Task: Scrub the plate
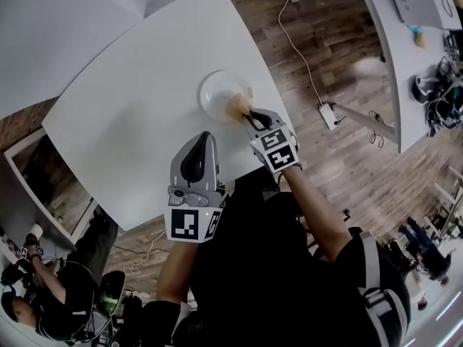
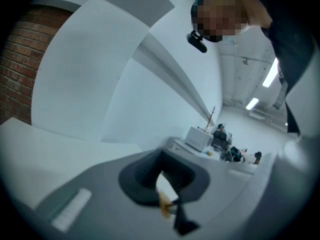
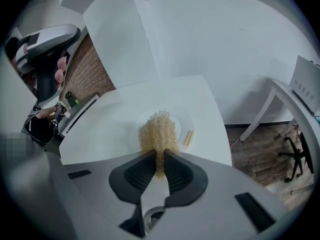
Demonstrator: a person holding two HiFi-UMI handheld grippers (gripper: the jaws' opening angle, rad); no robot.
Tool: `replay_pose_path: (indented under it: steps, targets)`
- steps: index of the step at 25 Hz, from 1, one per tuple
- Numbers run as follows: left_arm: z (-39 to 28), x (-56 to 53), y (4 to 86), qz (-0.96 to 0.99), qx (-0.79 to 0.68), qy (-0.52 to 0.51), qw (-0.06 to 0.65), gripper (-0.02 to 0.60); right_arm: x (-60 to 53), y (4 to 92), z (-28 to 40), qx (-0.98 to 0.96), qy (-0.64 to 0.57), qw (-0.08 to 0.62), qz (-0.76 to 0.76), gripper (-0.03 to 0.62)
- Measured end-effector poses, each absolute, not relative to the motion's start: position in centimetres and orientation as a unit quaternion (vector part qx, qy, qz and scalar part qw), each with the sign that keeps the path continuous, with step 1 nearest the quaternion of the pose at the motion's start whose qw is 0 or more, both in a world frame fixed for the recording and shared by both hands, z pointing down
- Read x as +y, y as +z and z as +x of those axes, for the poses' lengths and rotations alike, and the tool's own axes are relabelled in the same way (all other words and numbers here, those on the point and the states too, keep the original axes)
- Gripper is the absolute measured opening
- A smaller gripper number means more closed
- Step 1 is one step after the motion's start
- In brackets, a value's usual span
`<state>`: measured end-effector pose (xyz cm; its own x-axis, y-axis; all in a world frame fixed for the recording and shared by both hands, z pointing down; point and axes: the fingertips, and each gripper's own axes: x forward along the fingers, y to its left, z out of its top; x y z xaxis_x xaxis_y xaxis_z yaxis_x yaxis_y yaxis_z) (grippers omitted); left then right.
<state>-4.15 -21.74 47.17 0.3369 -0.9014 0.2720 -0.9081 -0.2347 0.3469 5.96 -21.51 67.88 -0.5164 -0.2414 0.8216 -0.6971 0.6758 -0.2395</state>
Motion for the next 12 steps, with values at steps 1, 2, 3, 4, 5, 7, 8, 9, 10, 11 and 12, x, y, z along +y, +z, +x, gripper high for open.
replay_pose_path:
  steps: [1,2,3,4,5,7,8,9,10,11,12]
  targets:
    - [-4.1,-21.8,47.2,0.786,-0.576,0.009,0.226,0.003,-21.8,68.0,6.4,-0.821,0.284,0.404,0.288,0.043]
    - [-4.1,-21.9,47.2,0.786,-0.576,0.009,0.225,0.003,-22.1,68.0,6.7,-0.819,0.283,0.406,0.291,0.043]
    - [-4.1,-22.0,47.2,0.786,-0.577,0.01,0.224,0.003,-22.4,68.1,7.1,-0.817,0.283,0.408,0.293,0.043]
    - [-4.1,-22.1,47.2,0.786,-0.577,0.009,0.223,0.003,-22.7,68.1,7.3,-0.816,0.283,0.409,0.295,0.043]
    - [-4.1,-22.2,47.1,0.786,-0.577,0.009,0.223,0.003,-23.0,68.2,7.5,-0.815,0.283,0.41,0.296,0.043]
    - [-4.1,-22.4,47.1,0.786,-0.576,0.008,0.224,0.003,-23.5,68.2,7.7,-0.813,0.284,0.411,0.299,0.043]
    - [-4.2,-22.4,47.1,0.786,-0.576,0.008,0.225,0.003,-23.7,68.2,7.8,-0.813,0.284,0.411,0.3,0.043]
    - [-4.2,-22.5,47.1,0.786,-0.576,0.007,0.225,0.003,-24.0,68.3,7.8,-0.812,0.283,0.411,0.302,0.043]
    - [-4.3,-22.6,47.0,0.785,-0.577,0.005,0.225,0.003,-24.4,68.3,7.7,-0.812,0.282,0.411,0.303,0.043]
    - [-4.4,-22.7,47.0,0.785,-0.577,0.004,0.225,0.003,-24.8,68.2,7.6,-0.812,0.281,0.412,0.305,0.043]
    - [-4.5,-22.8,47.0,0.784,-0.578,0.002,0.225,0.003,-25.1,68.2,7.5,-0.812,0.279,0.412,0.306,0.043]
